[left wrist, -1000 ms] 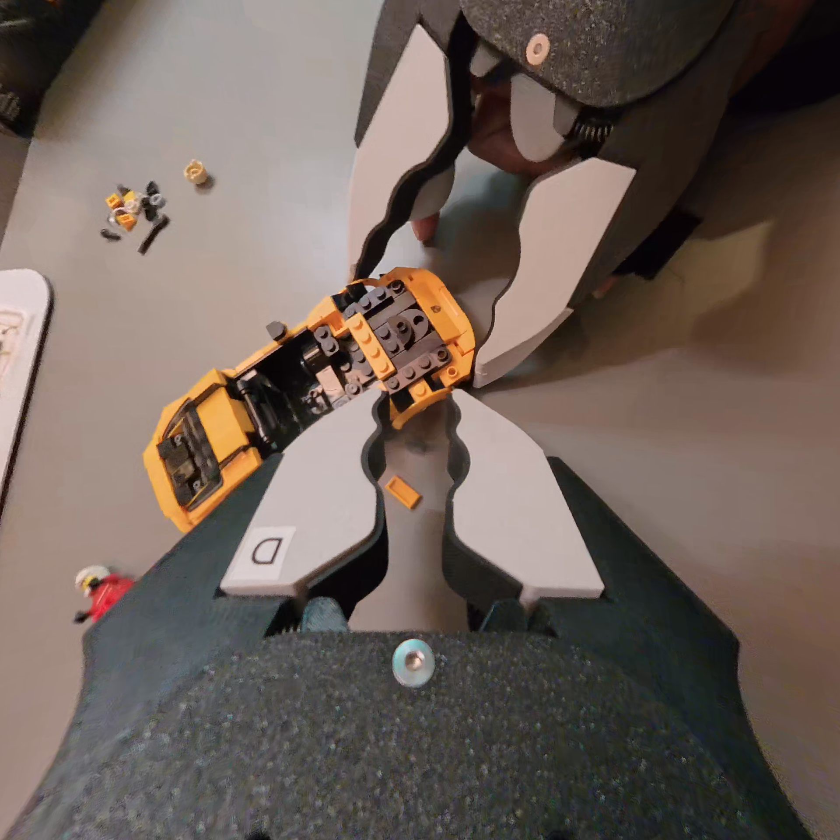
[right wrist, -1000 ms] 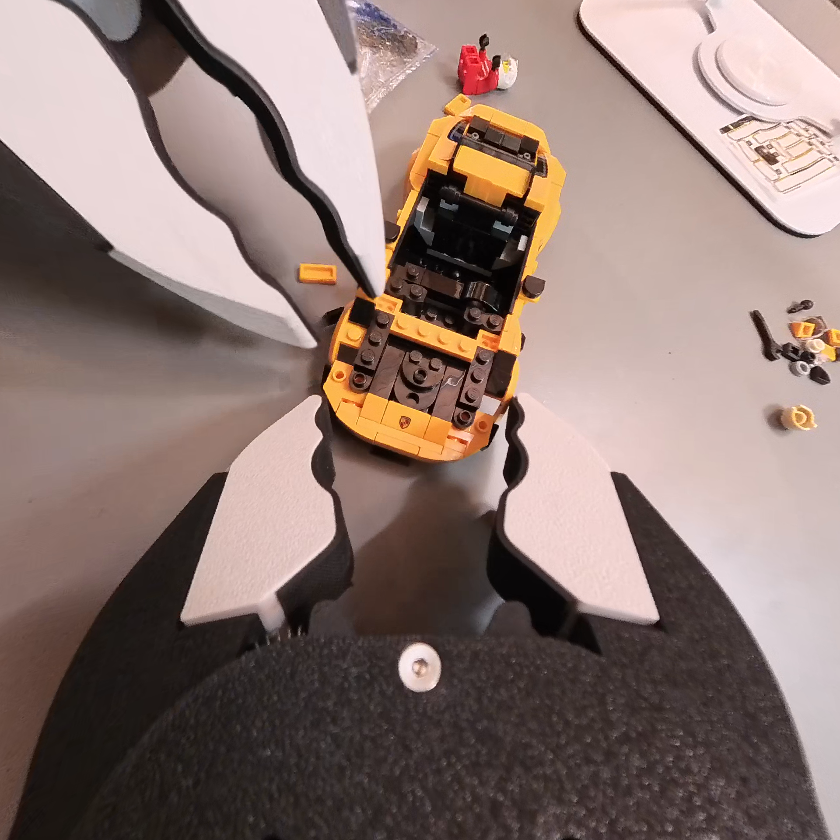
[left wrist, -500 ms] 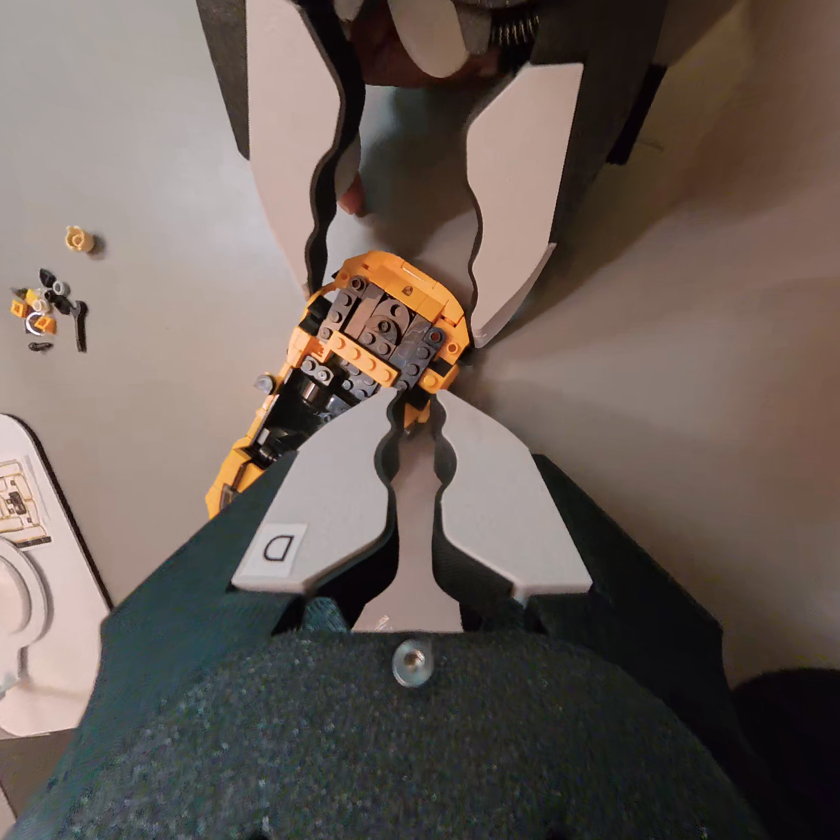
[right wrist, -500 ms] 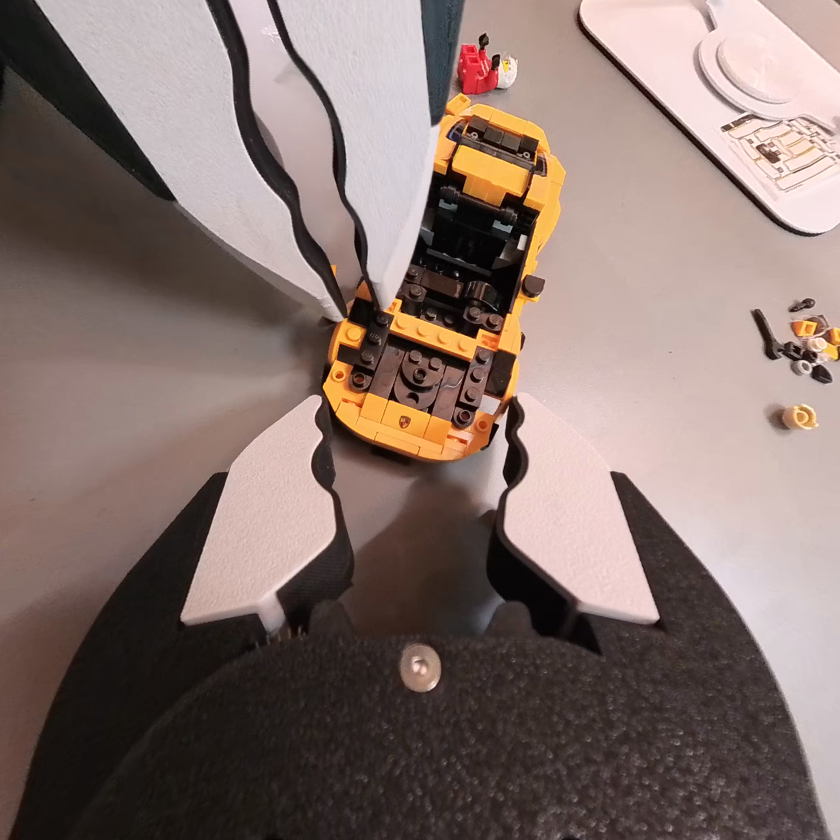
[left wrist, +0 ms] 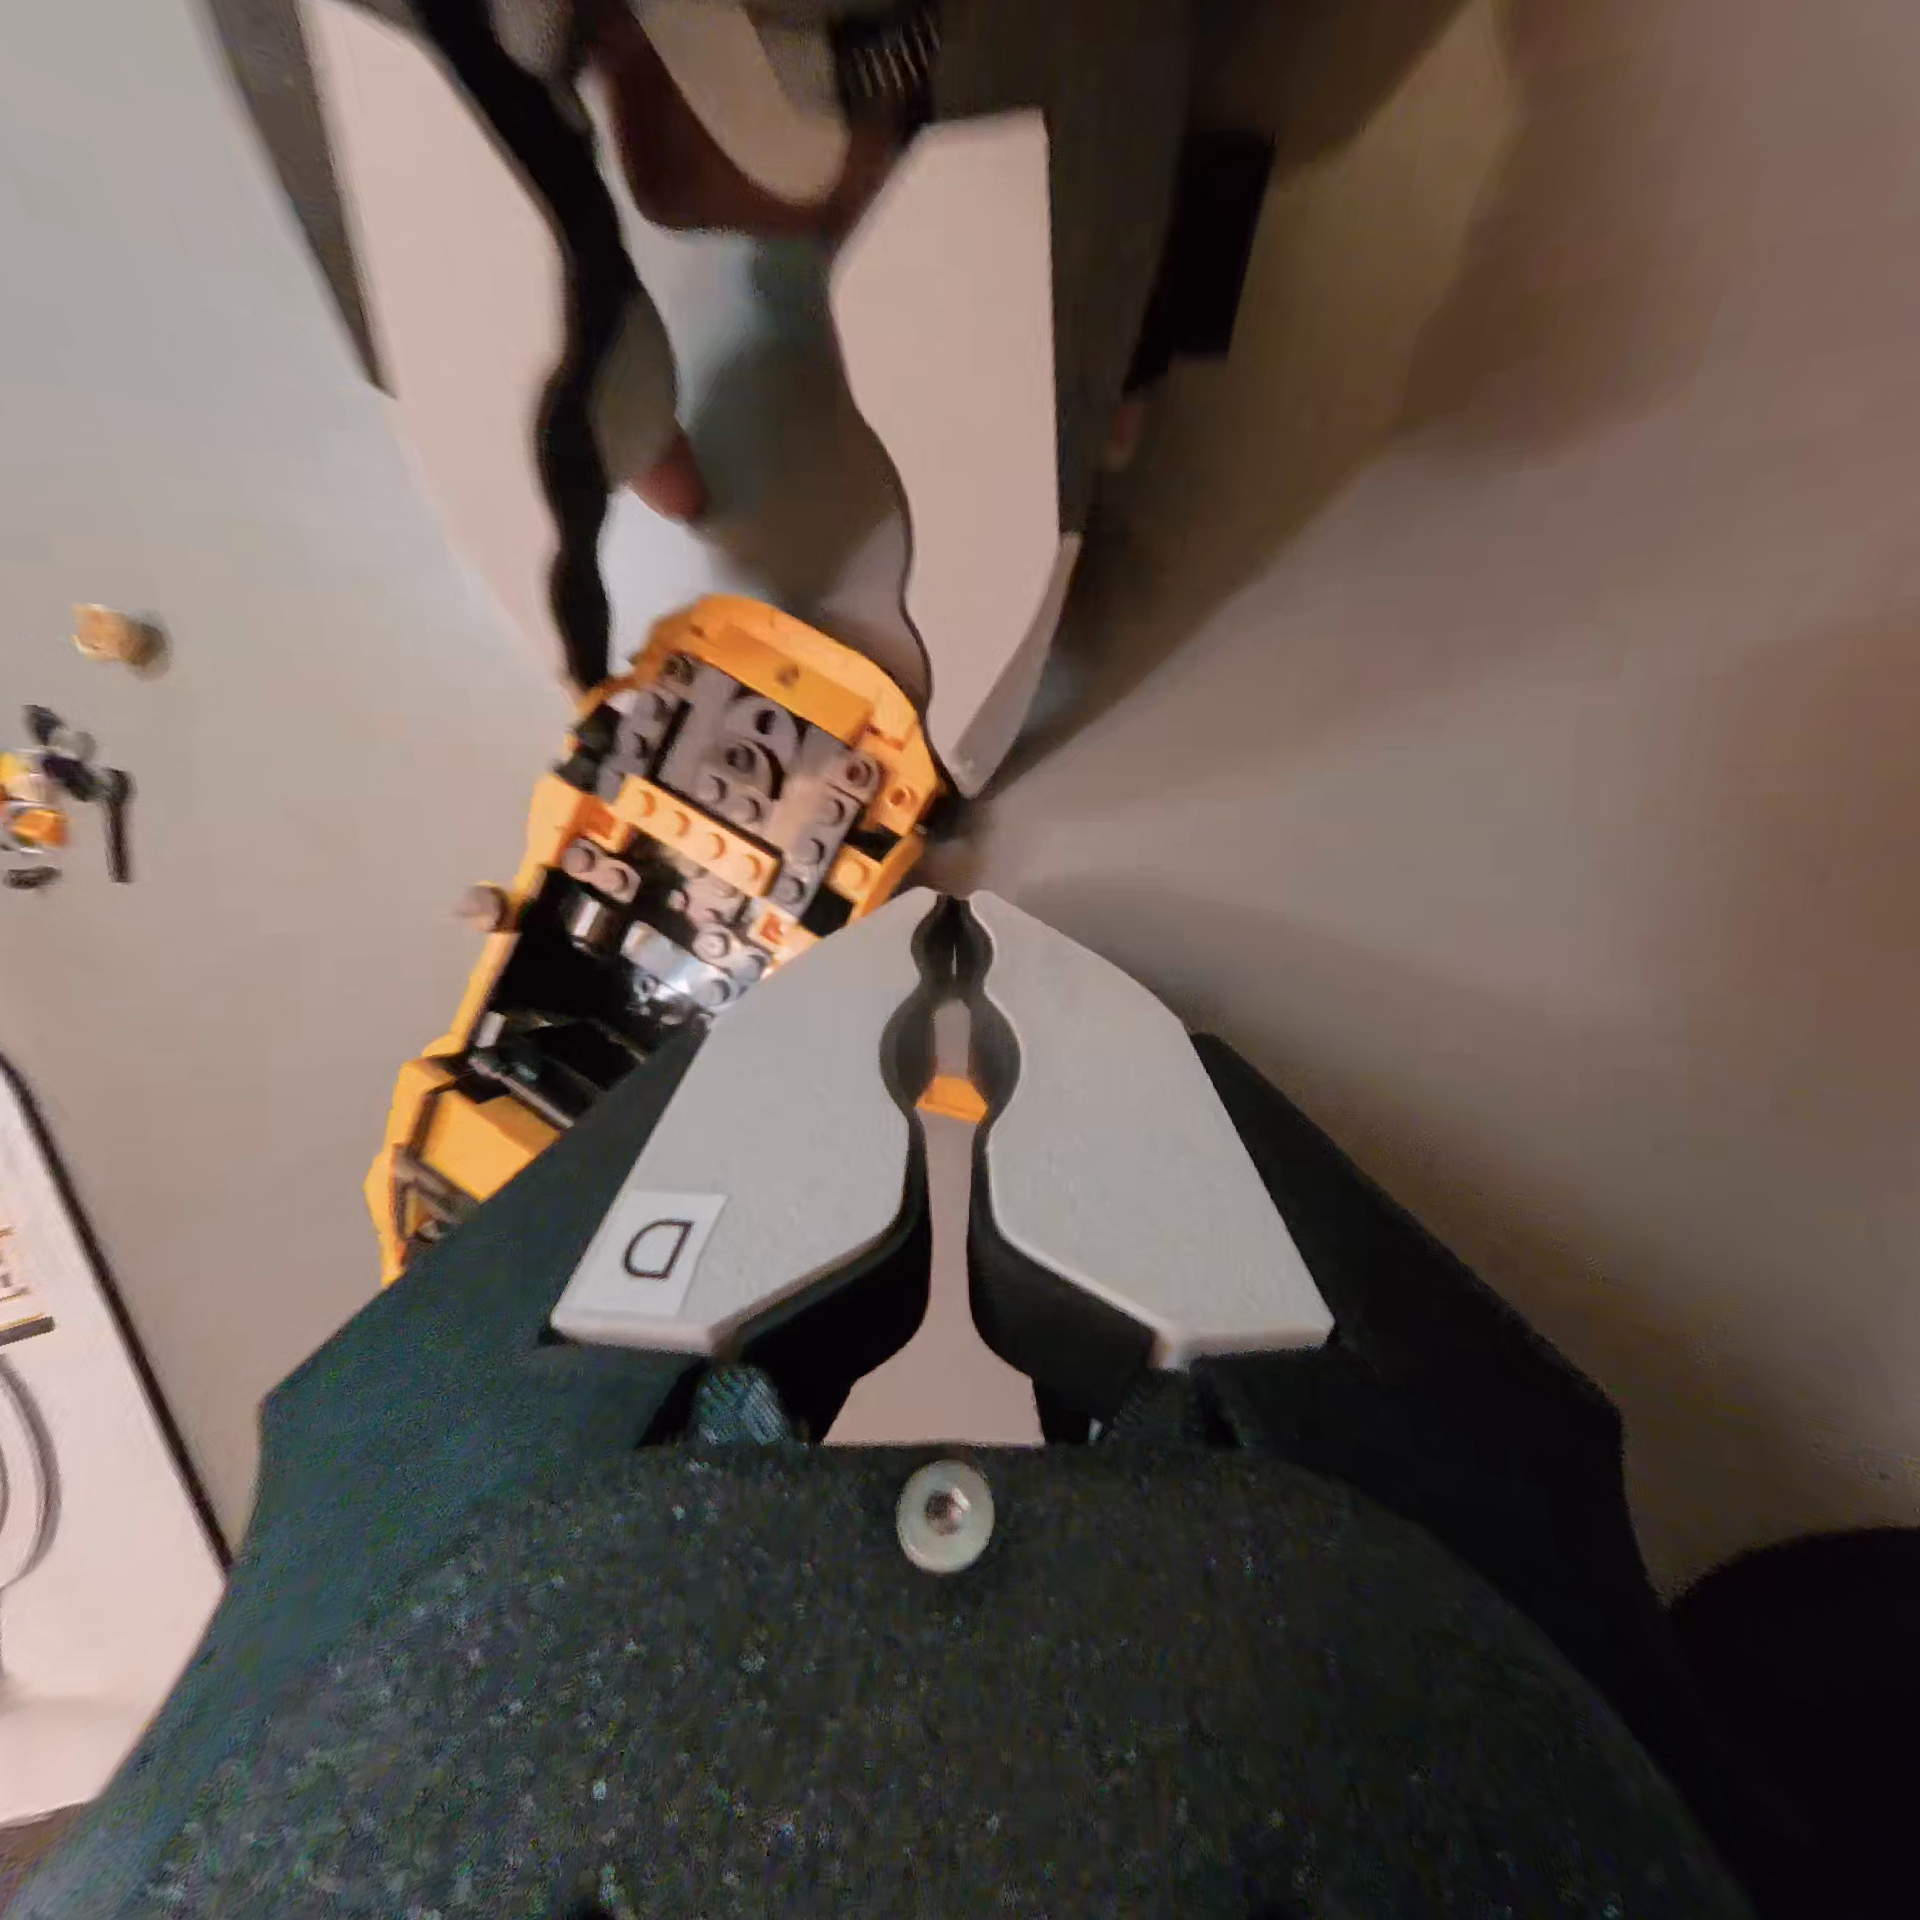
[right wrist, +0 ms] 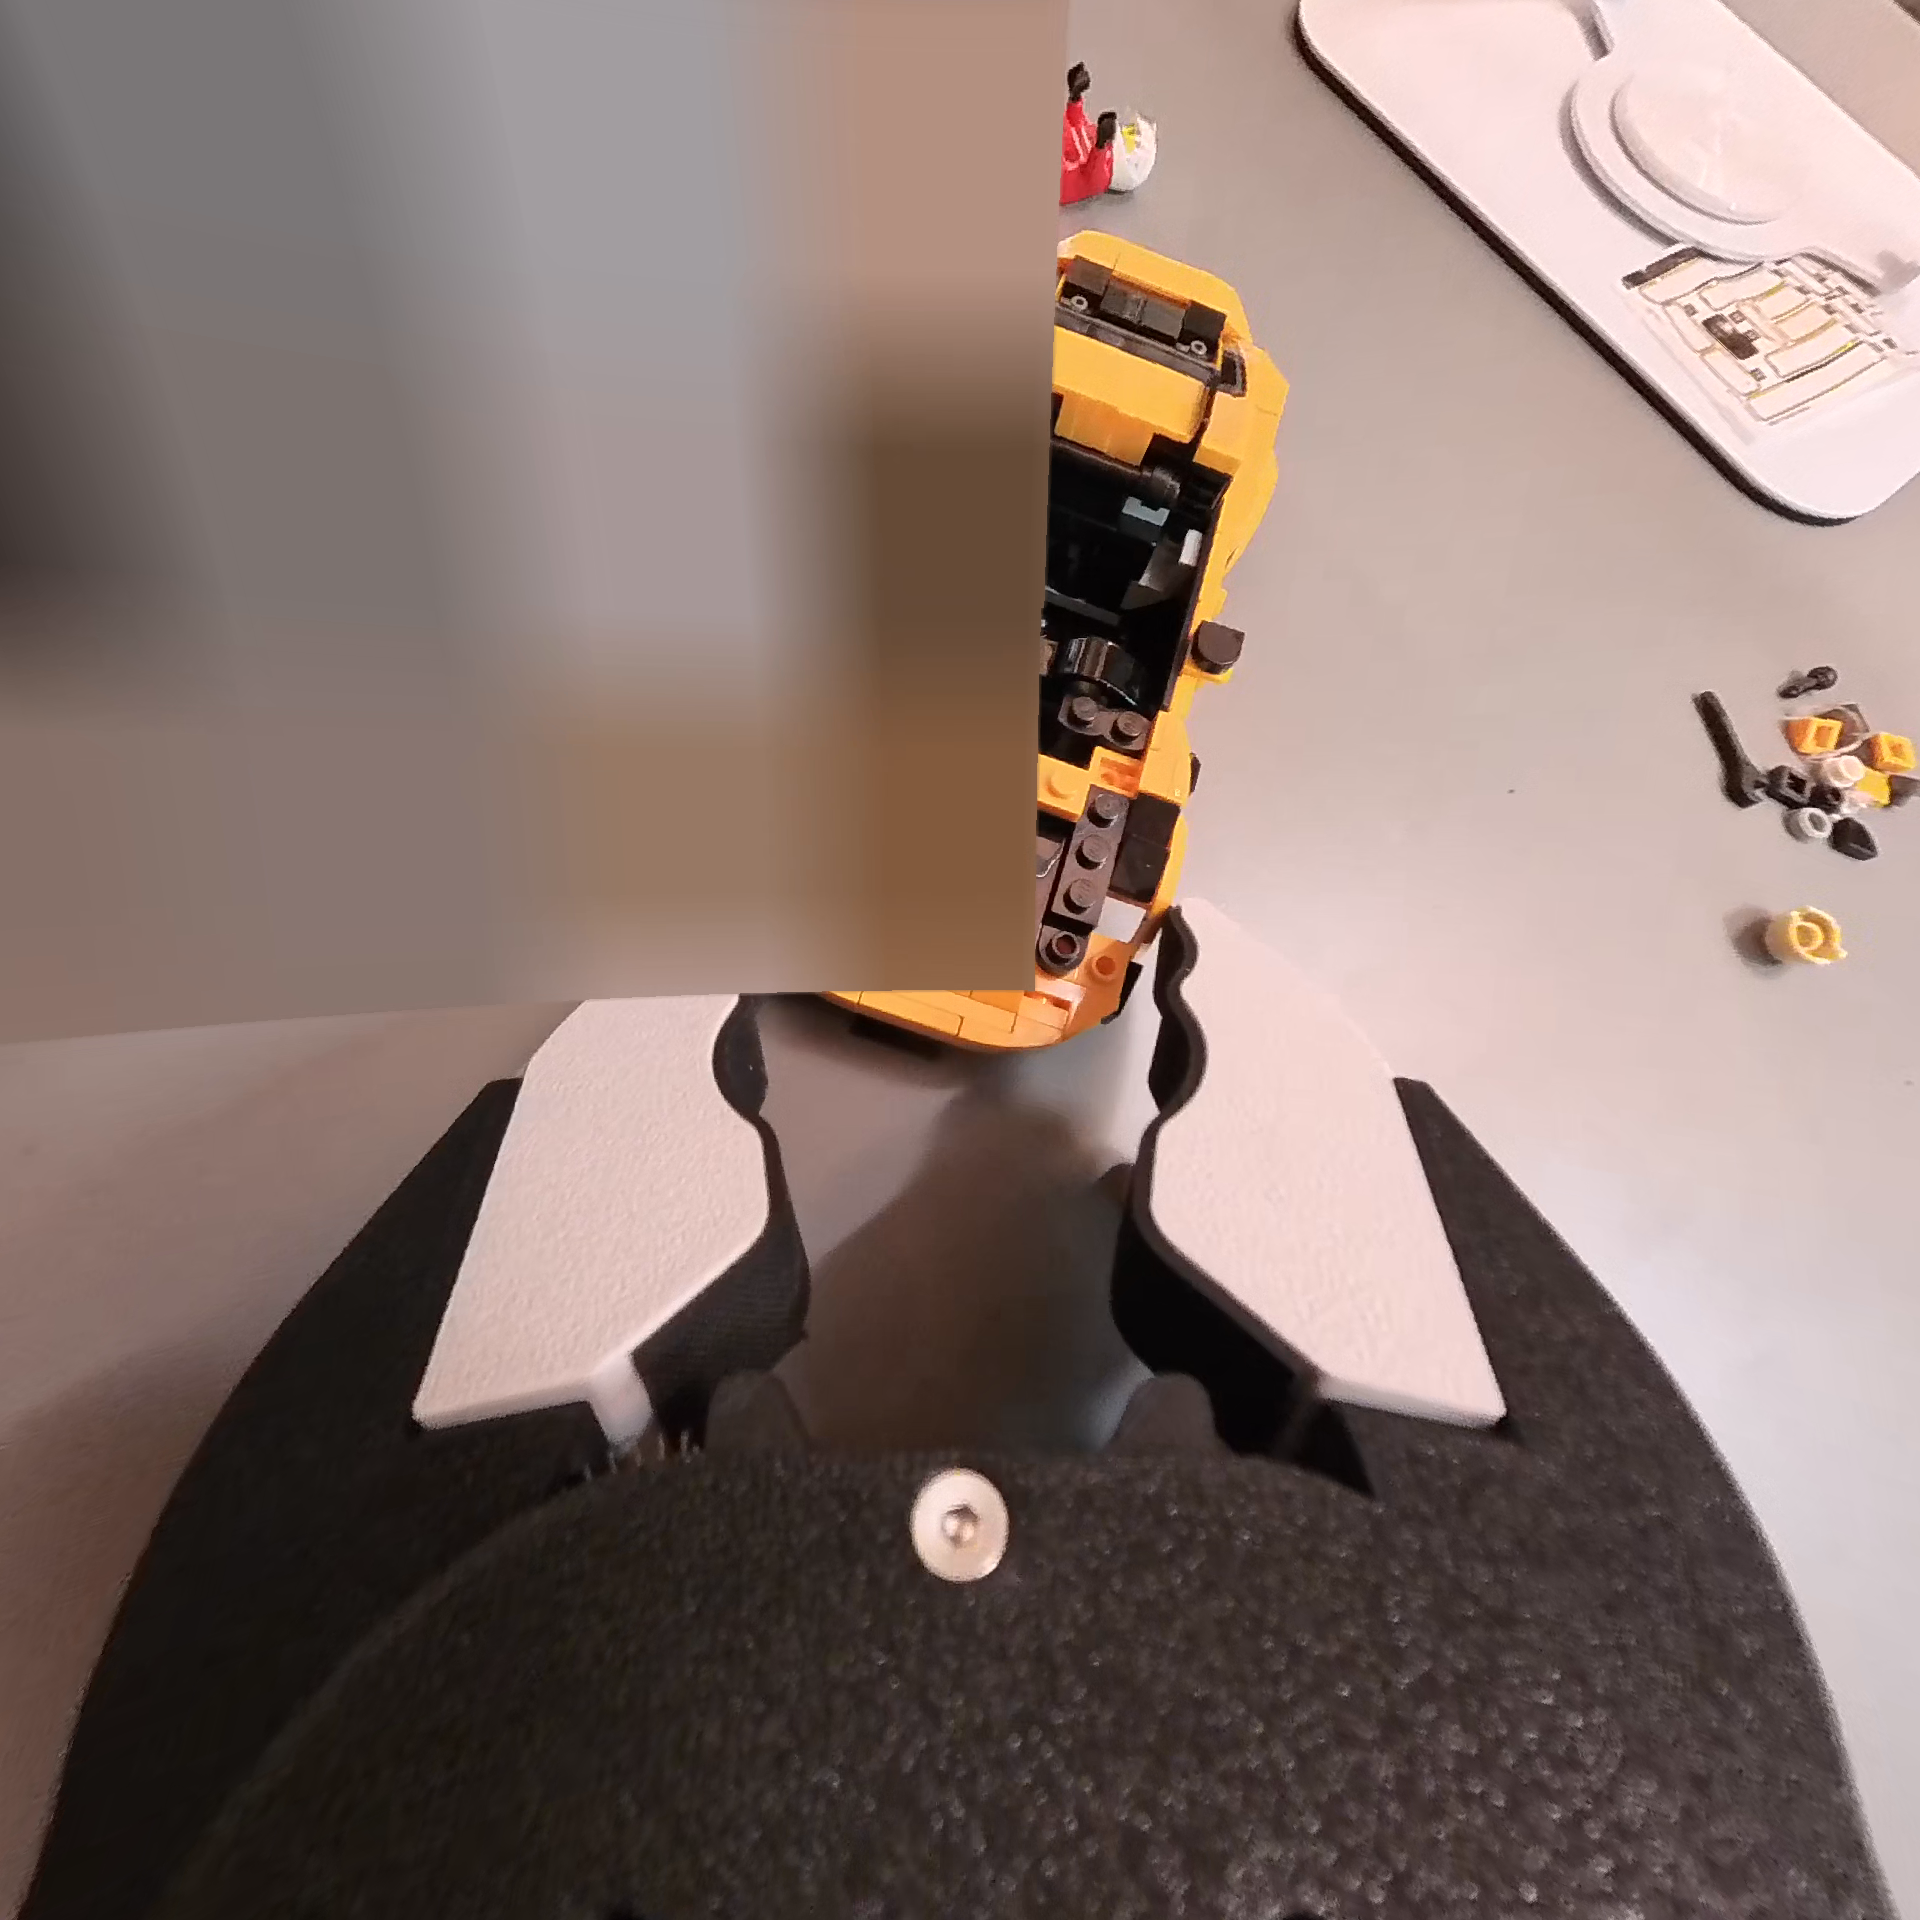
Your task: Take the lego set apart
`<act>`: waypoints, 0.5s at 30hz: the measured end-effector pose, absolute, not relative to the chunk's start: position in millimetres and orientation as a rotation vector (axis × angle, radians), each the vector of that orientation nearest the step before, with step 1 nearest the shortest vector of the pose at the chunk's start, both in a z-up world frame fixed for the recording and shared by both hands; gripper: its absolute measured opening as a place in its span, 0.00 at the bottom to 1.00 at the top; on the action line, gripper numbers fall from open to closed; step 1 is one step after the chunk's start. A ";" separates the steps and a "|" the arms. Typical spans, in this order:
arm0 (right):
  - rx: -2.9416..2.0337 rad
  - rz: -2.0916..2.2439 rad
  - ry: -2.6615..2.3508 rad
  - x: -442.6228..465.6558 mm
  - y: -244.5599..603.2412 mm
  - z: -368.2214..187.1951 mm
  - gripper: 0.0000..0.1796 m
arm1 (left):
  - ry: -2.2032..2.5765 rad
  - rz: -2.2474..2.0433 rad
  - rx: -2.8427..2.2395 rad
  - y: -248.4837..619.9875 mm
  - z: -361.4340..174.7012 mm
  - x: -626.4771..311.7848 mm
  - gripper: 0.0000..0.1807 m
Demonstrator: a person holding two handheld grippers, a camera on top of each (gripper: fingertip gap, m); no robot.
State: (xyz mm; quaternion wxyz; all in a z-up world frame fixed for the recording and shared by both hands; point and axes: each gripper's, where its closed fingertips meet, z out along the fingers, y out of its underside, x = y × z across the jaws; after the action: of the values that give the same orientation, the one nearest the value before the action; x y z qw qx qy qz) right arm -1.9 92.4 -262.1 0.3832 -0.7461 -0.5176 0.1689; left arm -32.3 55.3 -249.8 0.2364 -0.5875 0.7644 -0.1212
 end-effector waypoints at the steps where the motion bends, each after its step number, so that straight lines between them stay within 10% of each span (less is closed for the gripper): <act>1: -1.904 0.433 -1.319 -1.8 92.4 -262.0 0.41 | 2.050 -0.357 -1.595 57.3 -241.1 -29.5 0.00; 15: -1.906 0.435 -1.317 -1.8 92.8 -262.0 0.41 | 2.203 -0.047 -1.438 78.5 -247.8 -30.5 0.08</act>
State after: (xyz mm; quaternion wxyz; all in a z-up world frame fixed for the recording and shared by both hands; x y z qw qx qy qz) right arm -1.8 92.8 -262.0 0.3823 -0.7471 -0.5164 0.1706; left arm -30.5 78.5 -247.8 0.2524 -0.5287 0.8102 -0.0171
